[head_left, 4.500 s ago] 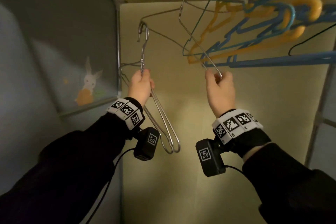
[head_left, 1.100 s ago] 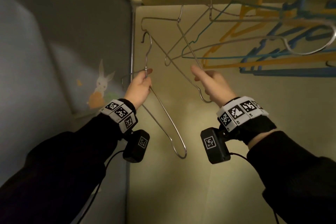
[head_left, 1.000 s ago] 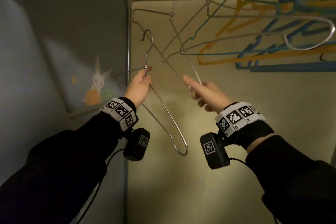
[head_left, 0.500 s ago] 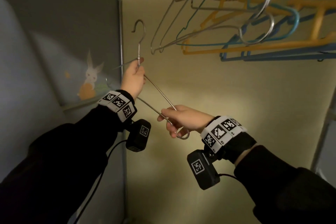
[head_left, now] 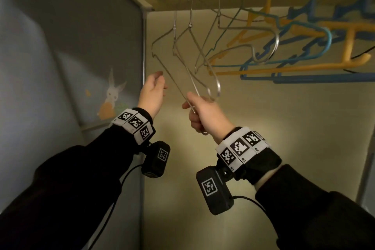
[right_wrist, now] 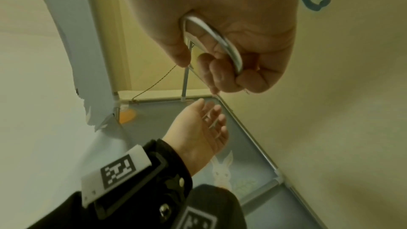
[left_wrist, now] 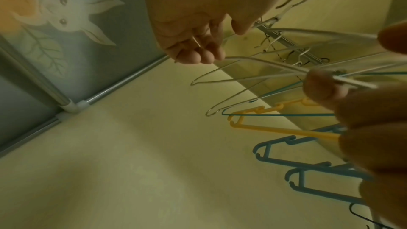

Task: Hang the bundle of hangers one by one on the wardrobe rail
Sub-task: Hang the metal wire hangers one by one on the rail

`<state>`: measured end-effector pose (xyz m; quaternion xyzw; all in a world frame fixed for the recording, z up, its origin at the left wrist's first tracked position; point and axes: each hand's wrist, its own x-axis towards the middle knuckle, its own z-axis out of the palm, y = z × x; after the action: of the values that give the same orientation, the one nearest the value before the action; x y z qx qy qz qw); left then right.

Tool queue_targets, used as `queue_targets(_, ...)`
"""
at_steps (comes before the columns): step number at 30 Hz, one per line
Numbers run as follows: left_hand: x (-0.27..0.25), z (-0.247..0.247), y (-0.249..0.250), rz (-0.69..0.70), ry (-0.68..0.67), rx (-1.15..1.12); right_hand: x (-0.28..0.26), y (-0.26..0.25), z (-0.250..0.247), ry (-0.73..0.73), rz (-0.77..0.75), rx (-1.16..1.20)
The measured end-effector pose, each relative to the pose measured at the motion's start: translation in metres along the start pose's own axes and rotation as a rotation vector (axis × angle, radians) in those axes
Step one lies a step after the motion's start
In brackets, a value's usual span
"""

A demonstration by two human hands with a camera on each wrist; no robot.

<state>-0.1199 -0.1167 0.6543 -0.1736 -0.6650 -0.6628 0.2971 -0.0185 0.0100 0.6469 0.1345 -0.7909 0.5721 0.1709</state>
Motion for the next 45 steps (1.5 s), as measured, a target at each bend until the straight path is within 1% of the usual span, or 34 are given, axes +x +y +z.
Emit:
queue_targets(4,-0.001,-0.005,0.002,0.009,0.019,0.026,0.009,-0.013,0.004,0.074,-0.046,0.088)
queue_targets(7,0.001,-0.009,0.001,-0.005,0.037,0.028,0.015,-0.020,0.011,0.135,-0.021,0.131)
queue_targets(9,0.002,-0.011,0.000,-0.014,0.050,0.039,0.021,-0.026,0.015,0.143,-0.002,0.161)
queue_targets(12,0.003,-0.014,-0.001,-0.012,0.046,0.056,0.032,-0.039,0.018,0.103,0.032,0.193)
queue_targets(16,0.006,-0.022,-0.003,0.004,0.046,0.071,0.041,-0.053,0.012,0.018,0.125,0.193)
queue_targets(21,0.009,-0.033,-0.004,-0.035,0.037,0.093,0.055,-0.056,0.003,-0.033,0.227,0.214)
queue_targets(27,0.013,-0.041,-0.004,-0.024,0.039,0.121,0.067,-0.045,-0.004,-0.041,0.259,0.122)
queue_targets(31,0.015,-0.040,-0.001,-0.014,0.008,0.123,0.068,-0.044,-0.005,-0.065,0.275,0.111)
queue_targets(34,0.016,-0.034,0.002,-0.013,-0.015,0.095,0.065,-0.041,-0.005,-0.064,0.263,0.105)
queue_targets(39,0.024,-0.013,0.019,0.015,-0.031,0.109,0.056,-0.024,-0.010,0.010,0.130,0.055)
queue_targets(42,0.027,0.004,0.041,0.037,-0.089,0.051,0.046,-0.014,-0.019,-0.002,0.120,0.046)
queue_targets(45,0.026,0.023,0.063,0.030,-0.171,-0.047,0.035,-0.006,-0.036,-0.003,0.070,-0.030)
